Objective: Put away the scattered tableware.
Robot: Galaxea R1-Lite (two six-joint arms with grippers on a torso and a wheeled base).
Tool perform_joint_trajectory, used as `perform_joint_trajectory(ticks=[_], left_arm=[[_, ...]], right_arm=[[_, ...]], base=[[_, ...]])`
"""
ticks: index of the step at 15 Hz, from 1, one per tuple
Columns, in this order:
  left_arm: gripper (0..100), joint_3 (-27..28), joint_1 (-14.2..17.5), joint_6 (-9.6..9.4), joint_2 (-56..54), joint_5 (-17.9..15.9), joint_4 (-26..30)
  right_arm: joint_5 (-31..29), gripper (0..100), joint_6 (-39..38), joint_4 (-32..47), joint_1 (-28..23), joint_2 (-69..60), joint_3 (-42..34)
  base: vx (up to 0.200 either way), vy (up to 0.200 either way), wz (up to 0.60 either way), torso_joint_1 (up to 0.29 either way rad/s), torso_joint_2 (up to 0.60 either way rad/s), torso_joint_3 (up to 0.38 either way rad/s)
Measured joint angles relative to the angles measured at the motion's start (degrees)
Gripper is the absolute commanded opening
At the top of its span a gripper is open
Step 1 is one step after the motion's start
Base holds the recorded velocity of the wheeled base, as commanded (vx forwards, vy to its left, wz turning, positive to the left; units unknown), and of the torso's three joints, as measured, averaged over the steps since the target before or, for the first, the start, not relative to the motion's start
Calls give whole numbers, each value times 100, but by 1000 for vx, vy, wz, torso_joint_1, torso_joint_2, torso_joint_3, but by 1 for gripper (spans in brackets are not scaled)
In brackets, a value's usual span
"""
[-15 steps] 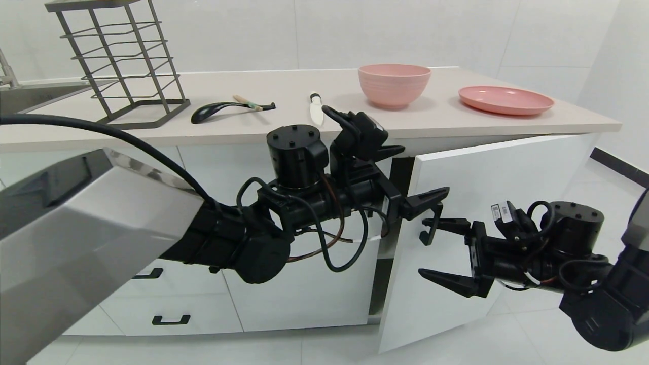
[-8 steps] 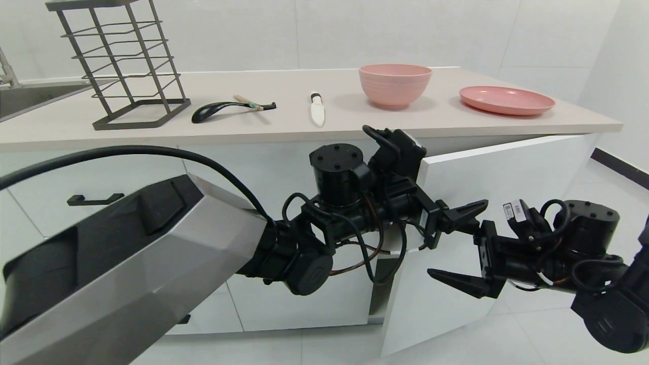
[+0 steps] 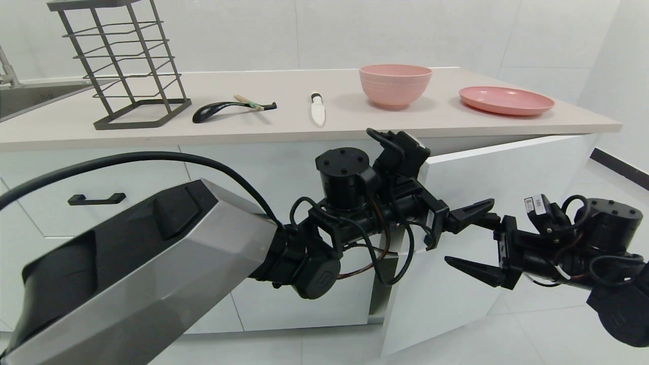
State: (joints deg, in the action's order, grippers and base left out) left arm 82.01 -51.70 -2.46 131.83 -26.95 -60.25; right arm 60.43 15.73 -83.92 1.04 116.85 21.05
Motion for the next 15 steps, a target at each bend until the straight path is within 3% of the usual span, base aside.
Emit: perform_joint_trajectory(ticks=[1, 4, 15], left_arm=[[100, -1, -1, 35, 1, -4, -27], [100, -56, -108, 492, 67, 216, -434], [100, -266, 44, 525, 180, 372, -508]], right_arm=[[-22, 100, -2, 0, -41, -34, -30], [-79, 100, 4, -9, -94, -356, -333], [-57, 100, 11, 41, -96, -2981, -1982]], base=[[0, 0, 0, 0, 0, 0], [0, 0, 0, 0, 0, 0], [0, 0, 0, 0, 0, 0]])
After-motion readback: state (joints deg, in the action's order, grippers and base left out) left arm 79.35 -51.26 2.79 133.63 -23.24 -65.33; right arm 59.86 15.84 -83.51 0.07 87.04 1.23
